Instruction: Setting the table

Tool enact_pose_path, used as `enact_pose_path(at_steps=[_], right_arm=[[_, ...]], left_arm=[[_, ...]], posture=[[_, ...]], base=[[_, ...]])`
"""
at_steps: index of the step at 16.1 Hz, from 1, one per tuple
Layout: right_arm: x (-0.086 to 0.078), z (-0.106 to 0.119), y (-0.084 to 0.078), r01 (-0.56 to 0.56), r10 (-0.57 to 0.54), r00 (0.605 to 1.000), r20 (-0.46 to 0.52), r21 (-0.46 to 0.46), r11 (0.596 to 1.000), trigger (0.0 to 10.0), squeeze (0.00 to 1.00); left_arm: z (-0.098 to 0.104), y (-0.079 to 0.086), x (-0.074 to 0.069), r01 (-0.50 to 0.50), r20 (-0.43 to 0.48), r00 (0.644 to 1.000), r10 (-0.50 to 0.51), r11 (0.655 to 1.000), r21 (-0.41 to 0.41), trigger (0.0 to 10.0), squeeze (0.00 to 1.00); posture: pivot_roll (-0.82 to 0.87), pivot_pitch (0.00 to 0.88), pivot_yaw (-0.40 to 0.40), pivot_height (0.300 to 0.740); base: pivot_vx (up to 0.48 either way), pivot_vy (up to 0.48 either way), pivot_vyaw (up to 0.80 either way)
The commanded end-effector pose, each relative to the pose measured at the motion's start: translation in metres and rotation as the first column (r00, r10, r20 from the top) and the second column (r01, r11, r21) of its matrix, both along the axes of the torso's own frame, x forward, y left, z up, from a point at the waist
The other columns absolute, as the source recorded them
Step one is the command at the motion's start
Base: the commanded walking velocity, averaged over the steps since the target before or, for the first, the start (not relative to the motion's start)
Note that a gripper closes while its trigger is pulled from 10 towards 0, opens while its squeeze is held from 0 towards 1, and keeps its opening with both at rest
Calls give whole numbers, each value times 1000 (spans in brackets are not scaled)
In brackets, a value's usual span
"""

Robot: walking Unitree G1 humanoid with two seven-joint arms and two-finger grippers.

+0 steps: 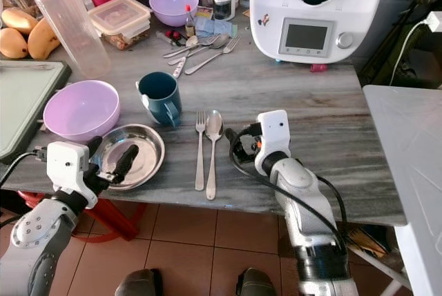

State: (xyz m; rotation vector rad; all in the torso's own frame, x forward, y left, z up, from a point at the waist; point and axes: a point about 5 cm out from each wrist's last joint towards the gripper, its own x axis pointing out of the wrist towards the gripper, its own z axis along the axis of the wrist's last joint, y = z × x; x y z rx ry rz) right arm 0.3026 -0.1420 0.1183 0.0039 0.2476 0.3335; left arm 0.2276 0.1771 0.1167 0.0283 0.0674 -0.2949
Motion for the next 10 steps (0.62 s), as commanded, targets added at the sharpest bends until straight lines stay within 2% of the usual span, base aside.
enact_pose_path(at_steps=[1, 4, 10], right_arm=[[5, 1, -4, 12, -12, 1000, 1, 3, 1000, 10000, 1000], [19, -2, -5, -19, 19, 1000, -12, -4, 1000, 10000, 1000], [27, -8, -6, -47, 47, 999, -24, -33, 998, 10000, 1000]], left_arm=[[3, 1, -1, -4, 6, 1000, 4, 1000, 8, 10000, 0], [3, 4, -2, -6, 4, 1000, 6, 1000, 15, 10000, 0], [4, 3, -3, -6, 3, 1000, 6, 1000, 15, 10000, 0]], posture=[[63, 129, 38, 740], [73, 134, 40, 740], [77, 138, 37, 740]], base=[[0, 0, 0], [0, 0, 0], [0, 0, 0]])
